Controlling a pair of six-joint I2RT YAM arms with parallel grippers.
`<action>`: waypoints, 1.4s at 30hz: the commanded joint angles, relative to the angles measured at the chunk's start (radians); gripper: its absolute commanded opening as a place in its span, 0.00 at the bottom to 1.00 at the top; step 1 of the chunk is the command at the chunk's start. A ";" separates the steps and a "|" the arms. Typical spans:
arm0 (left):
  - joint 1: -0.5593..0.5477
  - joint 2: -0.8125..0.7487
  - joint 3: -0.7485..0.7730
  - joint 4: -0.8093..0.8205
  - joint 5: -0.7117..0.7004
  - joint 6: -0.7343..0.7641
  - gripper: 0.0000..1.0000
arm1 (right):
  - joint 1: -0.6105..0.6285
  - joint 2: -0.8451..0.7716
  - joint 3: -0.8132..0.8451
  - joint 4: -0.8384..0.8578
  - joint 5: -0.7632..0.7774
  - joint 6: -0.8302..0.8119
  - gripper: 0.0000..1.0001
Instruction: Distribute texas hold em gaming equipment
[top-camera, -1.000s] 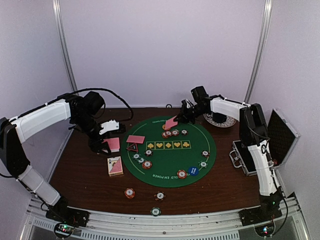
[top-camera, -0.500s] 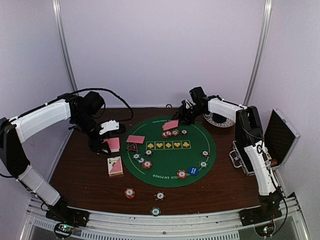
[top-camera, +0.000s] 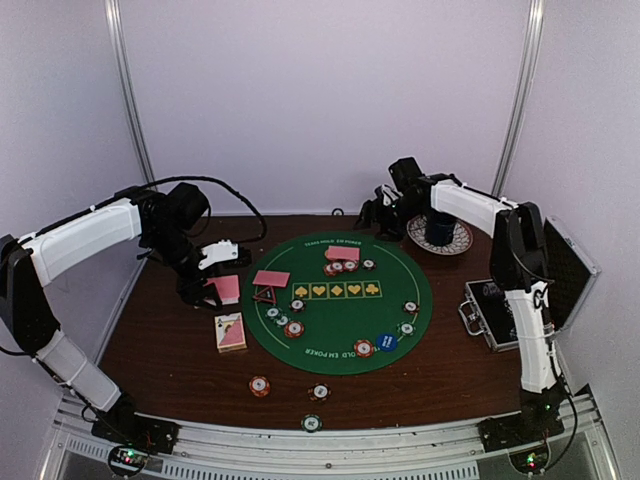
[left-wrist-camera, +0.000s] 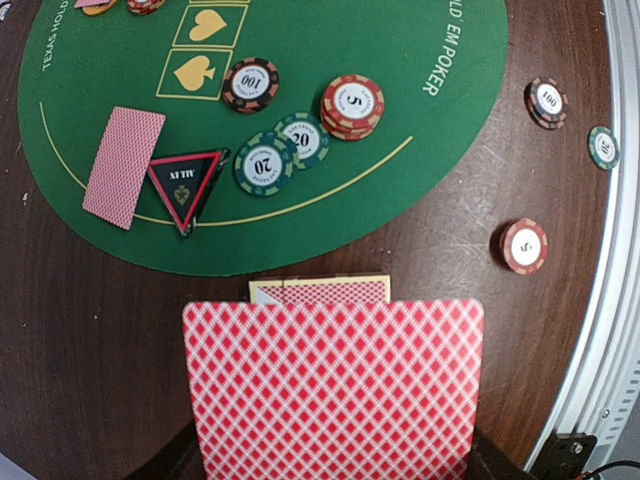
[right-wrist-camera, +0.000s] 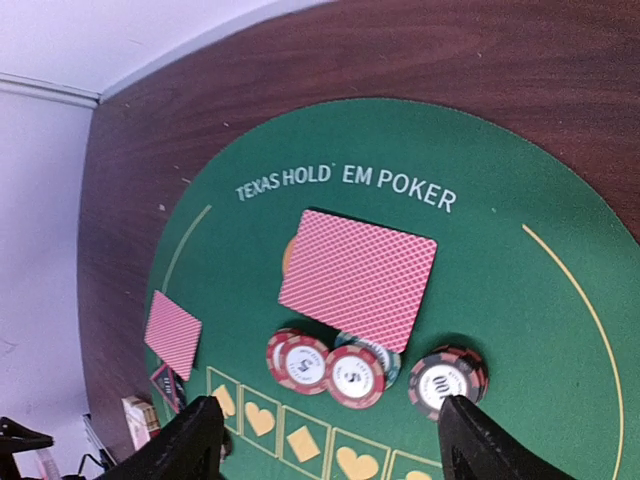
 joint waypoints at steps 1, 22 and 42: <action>0.002 -0.017 0.028 -0.003 0.022 -0.019 0.01 | 0.028 -0.189 -0.164 0.122 -0.010 0.024 0.79; 0.002 0.017 0.098 -0.005 0.067 -0.082 0.00 | 0.417 -0.342 -0.685 0.933 -0.302 0.562 0.80; 0.002 0.022 0.118 -0.014 0.090 -0.090 0.00 | 0.512 -0.164 -0.507 1.104 -0.353 0.713 0.76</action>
